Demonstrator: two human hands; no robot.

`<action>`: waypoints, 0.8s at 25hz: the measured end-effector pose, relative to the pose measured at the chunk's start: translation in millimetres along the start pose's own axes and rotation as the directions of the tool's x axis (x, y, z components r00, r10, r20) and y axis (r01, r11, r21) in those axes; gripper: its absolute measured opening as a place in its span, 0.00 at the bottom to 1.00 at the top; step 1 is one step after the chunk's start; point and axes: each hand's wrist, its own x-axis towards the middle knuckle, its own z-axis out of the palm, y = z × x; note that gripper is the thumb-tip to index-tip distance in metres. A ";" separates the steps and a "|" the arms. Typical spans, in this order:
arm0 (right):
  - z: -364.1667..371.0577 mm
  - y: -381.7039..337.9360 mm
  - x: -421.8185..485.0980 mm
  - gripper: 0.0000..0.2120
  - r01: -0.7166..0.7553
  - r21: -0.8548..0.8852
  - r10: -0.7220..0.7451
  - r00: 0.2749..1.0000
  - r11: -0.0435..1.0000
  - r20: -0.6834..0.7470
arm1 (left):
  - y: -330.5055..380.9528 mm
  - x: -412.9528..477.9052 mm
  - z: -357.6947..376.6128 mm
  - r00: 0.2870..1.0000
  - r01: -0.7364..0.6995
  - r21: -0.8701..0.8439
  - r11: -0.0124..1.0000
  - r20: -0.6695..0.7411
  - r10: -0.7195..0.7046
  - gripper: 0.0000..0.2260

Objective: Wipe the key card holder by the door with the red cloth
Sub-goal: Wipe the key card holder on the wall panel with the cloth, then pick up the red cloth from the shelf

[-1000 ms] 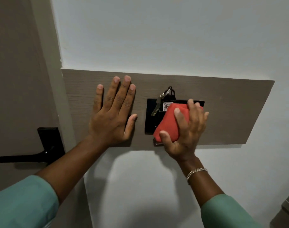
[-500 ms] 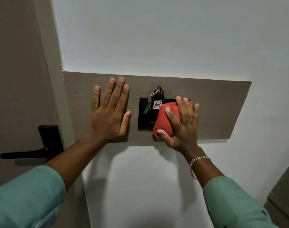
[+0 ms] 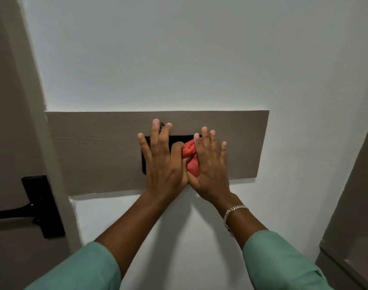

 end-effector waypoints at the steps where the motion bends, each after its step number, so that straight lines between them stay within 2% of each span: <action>1: -7.4 4.9 -1.1 0.45 -0.037 0.045 0.036 0.999 0.998 0.014 | 9.6 2.4 0.2 0.999 -0.027 -0.003 1.000 -0.024 0.027 0.15; 3: -25.4 19.6 -10.6 0.48 -0.143 0.205 0.148 0.989 0.968 -0.008 | 35.1 6.0 3.3 0.992 -0.111 -0.090 0.990 -0.069 0.105 0.13; 5: -47.7 43.1 -29.3 0.50 -0.271 0.466 0.319 0.948 0.842 -0.025 | 70.8 5.3 12.6 0.992 -0.126 -0.337 0.933 -0.058 0.113 0.10; 7: -74.5 73.9 -53.4 0.50 -0.391 0.700 0.502 0.863 0.598 0.053 | 112.1 5.5 25.9 0.999 0.044 -0.607 0.793 0.044 -0.021 0.10; 9: -97.1 112.8 -76.8 0.44 -0.487 0.802 0.633 0.752 0.346 0.183 | 154.4 5.2 45.1 0.959 0.284 -0.726 0.626 0.210 -0.192 0.11; 10: -108.9 142.0 -94.6 0.39 -0.538 0.804 0.680 0.690 0.253 0.248 | 183.3 0.8 60.7 0.914 0.405 -0.750 0.523 0.319 -0.250 0.11; 11: -119.3 168.1 -113.4 0.33 -0.572 0.800 0.703 0.644 0.180 0.302 | 207.7 -5.4 75.8 0.854 0.519 -0.745 0.418 0.432 -0.290 0.11; 13: -136.9 217.1 -158.4 0.24 -0.649 0.757 0.753 0.536 0.078 0.381 | 255.9 -26.6 112.0 0.687 0.721 -0.665 0.193 0.651 -0.323 0.13; 14: -146.6 241.9 -182.1 0.22 -0.681 0.730 0.790 0.474 0.049 0.389 | 284.2 -41.0 131.2 0.579 0.805 -0.589 0.065 0.758 -0.302 0.12; 16: -168.2 290.0 -231.2 0.21 -0.734 0.679 0.861 0.339 -0.010 0.378 | 343.3 -75.5 168.5 0.310 0.925 -0.340 -0.168 0.933 -0.184 0.08; 17: -179.2 312.2 -254.1 0.20 -0.763 0.645 0.883 0.279 -0.036 0.378 | 370.3 -94.0 186.9 0.182 0.950 -0.201 -0.237 0.978 -0.100 0.06; 18: -189.3 335.2 -276.5 0.19 -0.805 0.592 0.903 0.231 -0.031 0.362 | 396.4 -110.7 203.8 0.079 0.960 -0.084 -0.266 0.996 -0.030 0.04; 20: -206.5 379.6 -316.7 0.16 -0.894 0.448 0.939 0.134 -0.023 0.317 | 447.5 -144.4 237.9 -0.047 0.971 0.052 -0.235 0.999 0.025 0.03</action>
